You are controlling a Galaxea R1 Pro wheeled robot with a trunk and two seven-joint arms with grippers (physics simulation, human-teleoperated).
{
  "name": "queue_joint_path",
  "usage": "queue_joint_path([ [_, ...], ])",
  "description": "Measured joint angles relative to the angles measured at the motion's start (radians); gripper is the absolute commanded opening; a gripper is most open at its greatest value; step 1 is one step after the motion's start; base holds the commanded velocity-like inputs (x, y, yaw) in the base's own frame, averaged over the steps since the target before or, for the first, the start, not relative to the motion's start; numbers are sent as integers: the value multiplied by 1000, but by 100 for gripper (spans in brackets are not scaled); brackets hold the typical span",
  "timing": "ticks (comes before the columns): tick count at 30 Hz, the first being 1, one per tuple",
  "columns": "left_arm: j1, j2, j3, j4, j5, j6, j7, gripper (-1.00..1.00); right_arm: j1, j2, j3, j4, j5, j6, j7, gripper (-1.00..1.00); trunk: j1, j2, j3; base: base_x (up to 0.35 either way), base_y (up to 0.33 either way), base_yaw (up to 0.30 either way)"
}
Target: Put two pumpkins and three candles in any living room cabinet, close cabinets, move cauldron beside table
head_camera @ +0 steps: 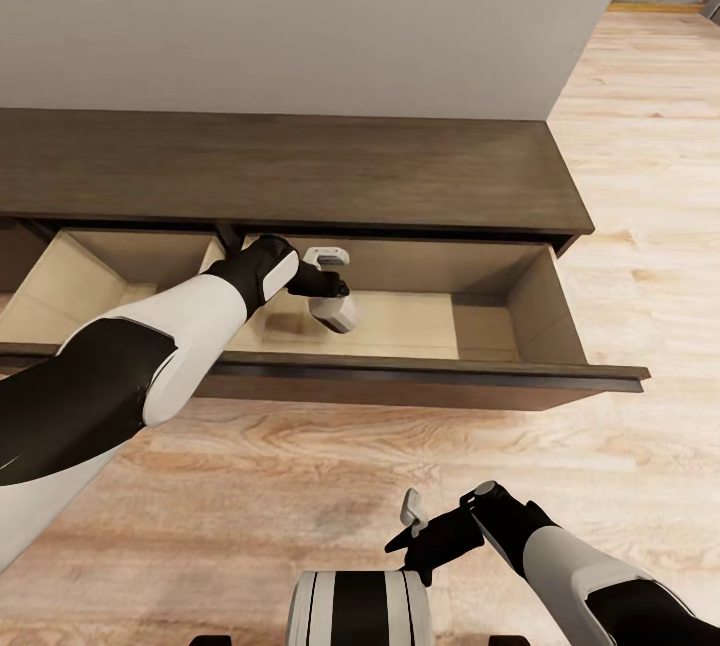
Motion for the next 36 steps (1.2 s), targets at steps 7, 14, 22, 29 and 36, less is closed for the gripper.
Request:
queue_joint_path([
  [7,0,0,0,0,0,1,-2,-100,0,0,0,0,0,-1,-1,100,1,-1,-12,0,0,0],
  [14,0,0,1,0,1,3,-1,-100,0,0,0,1,0,-1,-1,100,1,-1,-12,0,0,0],
  [22,0,0,2,0,0,-1,-1,100,0,0,0,2,0,-1,-1,100,1,-1,-12,0,0,0],
  [29,0,0,2,0,2,6,-3,100,0,0,0,2,2,-1,-1,100,1,-1,-12,0,0,0],
  [36,0,0,1,0,2,9,-4,100,0,0,0,2,2,-1,-1,100,1,-1,-12,0,0,0],
])
